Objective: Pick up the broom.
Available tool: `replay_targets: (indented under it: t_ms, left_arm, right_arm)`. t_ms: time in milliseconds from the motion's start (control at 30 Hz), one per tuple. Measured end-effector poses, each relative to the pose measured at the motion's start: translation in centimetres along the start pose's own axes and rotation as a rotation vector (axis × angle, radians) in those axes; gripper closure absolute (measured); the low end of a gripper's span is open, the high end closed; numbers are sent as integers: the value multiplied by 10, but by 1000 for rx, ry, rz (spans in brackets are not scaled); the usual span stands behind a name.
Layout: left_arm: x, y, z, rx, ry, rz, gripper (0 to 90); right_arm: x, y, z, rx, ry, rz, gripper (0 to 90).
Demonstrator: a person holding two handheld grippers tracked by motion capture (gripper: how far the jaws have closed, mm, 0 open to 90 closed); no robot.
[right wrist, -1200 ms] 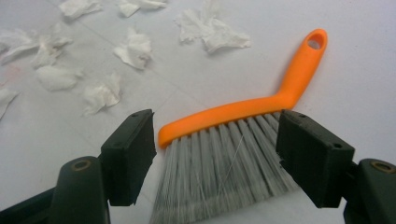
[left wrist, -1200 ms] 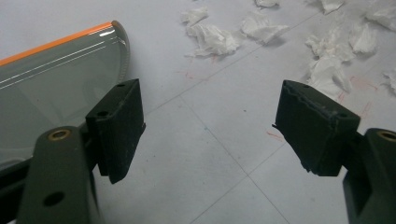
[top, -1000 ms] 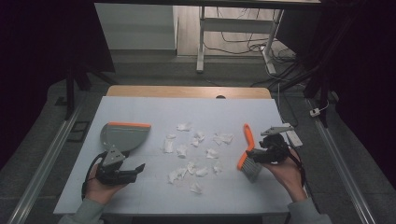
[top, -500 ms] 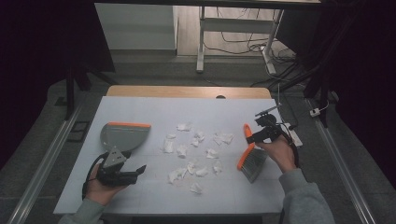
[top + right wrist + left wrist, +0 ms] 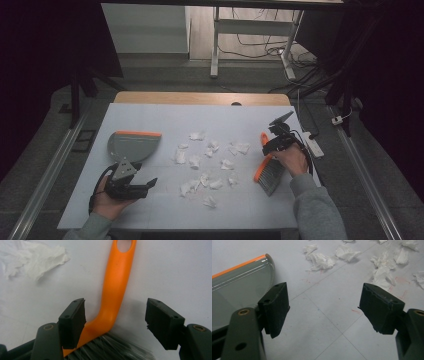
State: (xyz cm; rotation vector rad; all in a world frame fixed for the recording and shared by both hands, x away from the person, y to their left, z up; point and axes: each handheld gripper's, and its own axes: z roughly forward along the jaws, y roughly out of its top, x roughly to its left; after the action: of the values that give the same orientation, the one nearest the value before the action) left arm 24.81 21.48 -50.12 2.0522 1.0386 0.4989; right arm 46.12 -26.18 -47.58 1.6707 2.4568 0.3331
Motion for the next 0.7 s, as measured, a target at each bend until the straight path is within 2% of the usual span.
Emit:
replay_targets:
  t_ms: [100,267,333,433,633,700]
  left_arm:
    - [0,0,0,0,1,1,249]
    - [-1,0,0,0,-1,4,249]
    - [-1,0,0,-1,-2,5,249]
    - [-1,0,0,2,-1,8,249]
    - [-3,0,-2,-7,2,13,249]
    - [-4,0,-2,-8,2,17,249]
  right_arm:
    - [4,1,6,26,-7,4,370]
    - [7,0,14,37,-12,23,459]
    - [9,0,14,33,-45,23,513]
    - [12,0,13,42,-54,41,611]
    - [11,-2,13,24,-67,69,687]
    - [11,-3,13,11,-67,59,701]
